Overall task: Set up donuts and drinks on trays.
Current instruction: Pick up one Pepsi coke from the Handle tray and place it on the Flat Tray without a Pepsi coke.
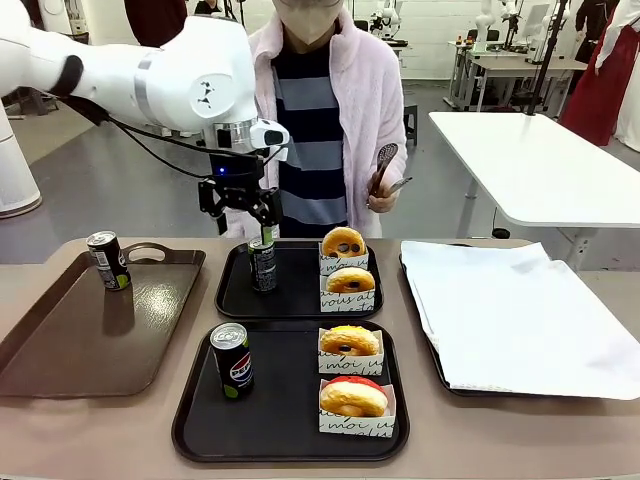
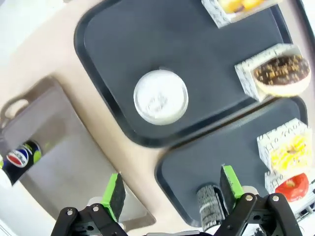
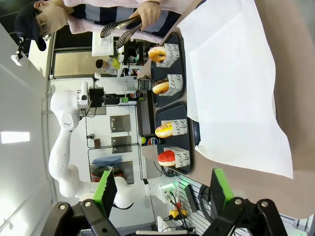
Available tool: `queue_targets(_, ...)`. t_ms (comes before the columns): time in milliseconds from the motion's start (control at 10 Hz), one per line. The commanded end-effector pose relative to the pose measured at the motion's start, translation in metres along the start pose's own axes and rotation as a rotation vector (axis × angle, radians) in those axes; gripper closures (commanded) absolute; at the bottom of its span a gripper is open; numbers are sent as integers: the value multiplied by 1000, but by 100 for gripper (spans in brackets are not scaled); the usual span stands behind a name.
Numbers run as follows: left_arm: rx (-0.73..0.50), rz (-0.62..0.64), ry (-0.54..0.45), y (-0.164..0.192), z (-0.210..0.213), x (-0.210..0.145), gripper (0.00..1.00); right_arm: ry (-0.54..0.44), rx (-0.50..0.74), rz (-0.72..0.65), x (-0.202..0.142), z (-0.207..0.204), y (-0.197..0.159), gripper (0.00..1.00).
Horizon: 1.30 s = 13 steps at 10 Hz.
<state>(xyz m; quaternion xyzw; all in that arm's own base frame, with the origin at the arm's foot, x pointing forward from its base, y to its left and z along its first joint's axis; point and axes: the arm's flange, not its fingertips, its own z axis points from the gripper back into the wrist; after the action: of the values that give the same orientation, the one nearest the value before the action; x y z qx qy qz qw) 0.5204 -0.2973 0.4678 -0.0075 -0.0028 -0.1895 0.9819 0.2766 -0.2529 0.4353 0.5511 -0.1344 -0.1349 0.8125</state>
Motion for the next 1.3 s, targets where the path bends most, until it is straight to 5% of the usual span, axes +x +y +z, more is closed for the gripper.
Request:
queue_targets(0,-29,1,24,8,-8,-16,0,-9,20,11,1,1,1,0)
queue_targets(500,-40,-10,-5,21,8,-44,0,-9,20,11,1,1,1,0)
queue_targets(1000,-77,62,-17,112,57,-128,0,-9,20,11,1,1,1,0)
queue_targets(1200,-179,177,-66,165,68,-153,0,-9,20,11,1,1,1,0)
